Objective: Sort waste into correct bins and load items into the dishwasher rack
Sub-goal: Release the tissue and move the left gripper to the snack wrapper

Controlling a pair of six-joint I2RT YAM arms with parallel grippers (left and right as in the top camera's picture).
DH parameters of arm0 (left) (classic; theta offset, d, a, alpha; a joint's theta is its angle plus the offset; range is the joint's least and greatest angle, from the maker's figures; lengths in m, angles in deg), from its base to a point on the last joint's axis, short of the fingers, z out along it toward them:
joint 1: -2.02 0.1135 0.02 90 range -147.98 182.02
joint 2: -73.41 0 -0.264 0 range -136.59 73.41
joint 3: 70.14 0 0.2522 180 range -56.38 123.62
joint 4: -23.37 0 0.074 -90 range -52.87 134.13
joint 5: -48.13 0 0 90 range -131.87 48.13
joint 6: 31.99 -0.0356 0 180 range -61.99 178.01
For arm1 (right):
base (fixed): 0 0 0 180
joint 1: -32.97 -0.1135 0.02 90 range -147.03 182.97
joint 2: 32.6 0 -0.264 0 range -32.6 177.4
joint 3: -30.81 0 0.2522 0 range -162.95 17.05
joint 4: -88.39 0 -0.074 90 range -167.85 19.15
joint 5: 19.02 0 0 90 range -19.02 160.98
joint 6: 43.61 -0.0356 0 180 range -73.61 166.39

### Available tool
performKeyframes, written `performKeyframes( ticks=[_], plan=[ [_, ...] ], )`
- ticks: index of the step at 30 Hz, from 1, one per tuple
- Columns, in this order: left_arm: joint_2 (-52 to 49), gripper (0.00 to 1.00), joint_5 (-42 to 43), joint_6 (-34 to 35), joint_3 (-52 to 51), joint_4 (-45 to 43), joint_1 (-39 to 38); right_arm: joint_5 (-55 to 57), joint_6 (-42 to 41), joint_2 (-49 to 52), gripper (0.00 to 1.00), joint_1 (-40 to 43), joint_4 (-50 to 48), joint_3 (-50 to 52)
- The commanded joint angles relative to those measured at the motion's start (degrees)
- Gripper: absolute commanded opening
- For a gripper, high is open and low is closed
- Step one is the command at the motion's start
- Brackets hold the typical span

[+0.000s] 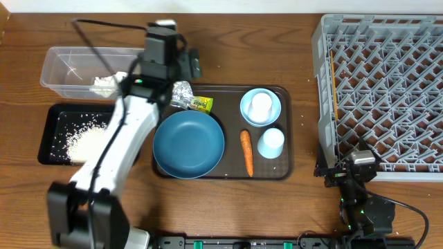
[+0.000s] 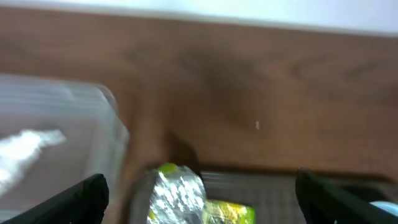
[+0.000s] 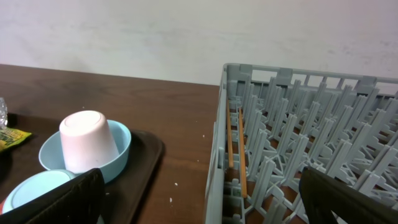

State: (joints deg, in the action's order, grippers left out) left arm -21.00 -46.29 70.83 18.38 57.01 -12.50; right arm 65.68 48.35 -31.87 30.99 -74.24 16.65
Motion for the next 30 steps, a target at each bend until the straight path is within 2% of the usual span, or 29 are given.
performKeyframes(
  ticks=[1,7,8,12,16,27,30],
  plan=[
    [-3.56,0.98,-0.5,8.26,0.48,0.59,-1.79,0.37,-0.15,-0.24,0.99,0.57,0.24,0.09],
    [-6.88,0.98,-0.61,11.5,0.48,-1.81,-3.56,0.35,-0.15,-0.24,0.99,0.57,0.24,0.09],
    [-7.26,0.98,-0.98,13.46,0.48,-2.25,-3.48,0.37,-0.15,-0.24,0.99,0.57,0.24,0.09],
    [-9.46,0.98,-4.09,30.8,0.48,-2.43,-3.23,0.37,-0.15,-0.24,0.99,0.57,0.24,0.09],
    [-12.07,0.98,-6.91,36.28,0.48,-3.06,-3.3,0.37,-0.15,-0.24,0.99,0.57,0.24,0.09],
    [-16.41,0.98,-17.53,38.73,0.48,-3.28,-3.3,0.37,-0.15,-0.24,0.99,0.57,0.24,0.09],
    [-17.53,0.98,-17.77,38.71,0.48,-3.52,-3.3,0.35,-0.15,-0.24,0.99,0.57,0.24,0.09]
  ],
)
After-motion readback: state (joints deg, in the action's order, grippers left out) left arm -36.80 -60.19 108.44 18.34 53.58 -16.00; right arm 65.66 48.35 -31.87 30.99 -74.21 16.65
